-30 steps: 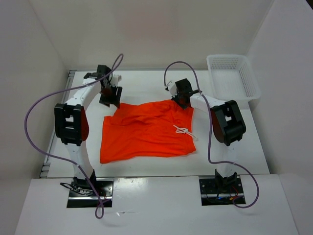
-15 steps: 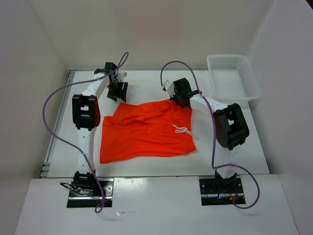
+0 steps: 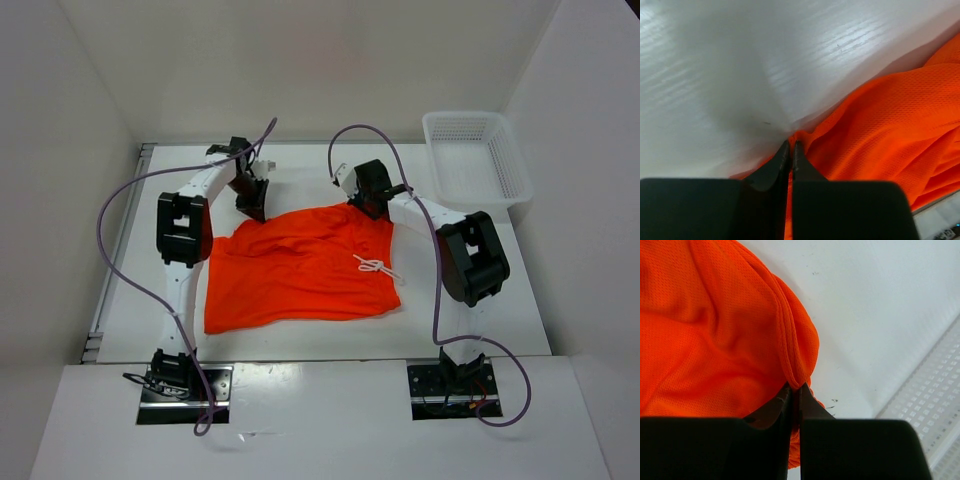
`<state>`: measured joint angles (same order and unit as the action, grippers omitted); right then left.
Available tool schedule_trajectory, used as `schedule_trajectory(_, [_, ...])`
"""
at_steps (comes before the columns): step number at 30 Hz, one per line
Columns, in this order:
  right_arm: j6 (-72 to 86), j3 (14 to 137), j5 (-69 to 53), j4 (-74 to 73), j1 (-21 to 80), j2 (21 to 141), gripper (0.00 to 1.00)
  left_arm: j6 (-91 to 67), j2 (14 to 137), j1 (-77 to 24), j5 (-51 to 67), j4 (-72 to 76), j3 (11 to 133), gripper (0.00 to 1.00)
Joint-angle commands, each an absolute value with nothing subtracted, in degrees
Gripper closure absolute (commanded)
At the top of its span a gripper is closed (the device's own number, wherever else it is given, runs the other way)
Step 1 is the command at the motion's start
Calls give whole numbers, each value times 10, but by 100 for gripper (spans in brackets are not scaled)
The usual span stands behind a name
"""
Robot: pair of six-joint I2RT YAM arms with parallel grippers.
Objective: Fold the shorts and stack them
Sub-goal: Flatten the shorts out, then fold the shorts
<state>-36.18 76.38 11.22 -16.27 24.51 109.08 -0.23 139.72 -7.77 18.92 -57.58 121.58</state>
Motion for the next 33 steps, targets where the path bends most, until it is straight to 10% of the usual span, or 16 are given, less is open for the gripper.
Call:
schedule_trajectory(1, [-371,760,126,-131,250,1061,100,0,1410,-81,218,-617,1215,99])
schedule_trajectory(16, [-398,817,178,-83,255,1049,100,0,1247,-29,65,-459,1369,100])
schedule_trajectory(25, [-432,705,142,-135,316,993,100,0,1090,-74,26,-388,925,77])
schedule_trajectory(33, [-424,643,123,-148,361,966,100,0,1053,-62,83,-445,776,56])
